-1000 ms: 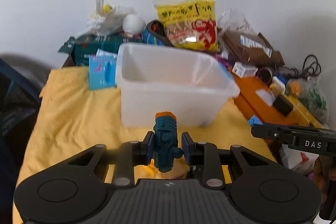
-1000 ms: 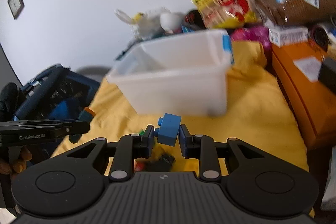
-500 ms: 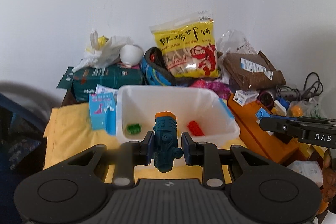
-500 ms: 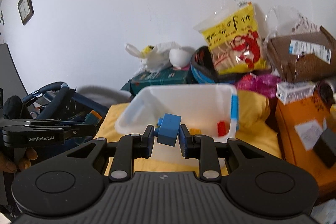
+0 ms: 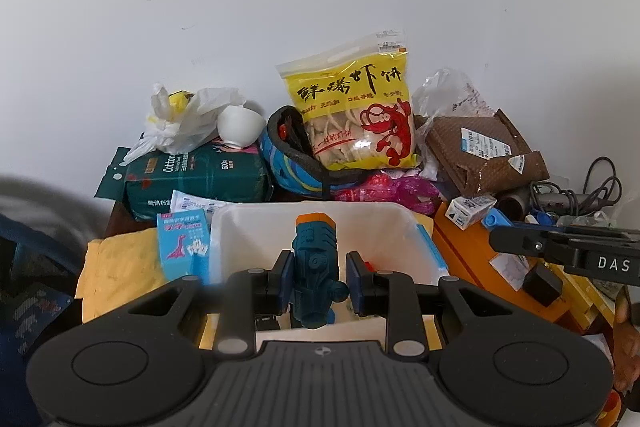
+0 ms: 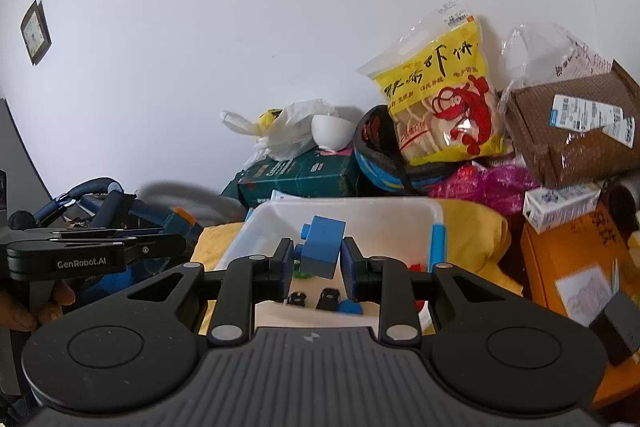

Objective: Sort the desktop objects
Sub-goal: 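Carry the blue block and teal toy over the bin and release both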

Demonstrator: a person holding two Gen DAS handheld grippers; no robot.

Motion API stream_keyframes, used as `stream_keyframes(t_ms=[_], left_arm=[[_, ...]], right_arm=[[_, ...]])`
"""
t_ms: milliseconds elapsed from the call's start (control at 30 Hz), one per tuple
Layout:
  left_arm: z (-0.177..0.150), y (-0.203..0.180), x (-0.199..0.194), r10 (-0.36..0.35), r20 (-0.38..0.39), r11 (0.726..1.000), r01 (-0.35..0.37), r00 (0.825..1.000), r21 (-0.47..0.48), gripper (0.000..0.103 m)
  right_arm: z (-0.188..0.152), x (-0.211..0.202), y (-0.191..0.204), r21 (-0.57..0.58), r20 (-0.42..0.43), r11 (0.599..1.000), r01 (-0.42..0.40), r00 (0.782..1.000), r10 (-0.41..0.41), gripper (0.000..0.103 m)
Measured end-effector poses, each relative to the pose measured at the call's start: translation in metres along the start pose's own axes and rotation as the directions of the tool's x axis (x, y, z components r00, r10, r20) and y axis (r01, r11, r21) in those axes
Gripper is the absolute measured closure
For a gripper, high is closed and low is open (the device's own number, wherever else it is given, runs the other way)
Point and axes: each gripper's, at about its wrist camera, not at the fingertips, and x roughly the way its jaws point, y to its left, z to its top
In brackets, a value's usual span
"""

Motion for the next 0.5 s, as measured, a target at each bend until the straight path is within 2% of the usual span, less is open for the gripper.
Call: stream_keyframes(t_ms=[233,500], left_arm=[[0.021,0.0,0.017,0.006,-0.02,1.0,-0.007,1.0,-0.009,0.072],[0.031,0.007,0.042,0.019,-0.08,1.0,-0.02,0.997,-0.019,0.072]], right_arm=[[0.024,0.016,-0.003,-0.017,-0.019,1.0,0.006,1.0,-0.006,0.075],[0.032,0.038,-0.006,-0.033,-0.066,0.999,0.015,0.998,-0.018,0.075]])
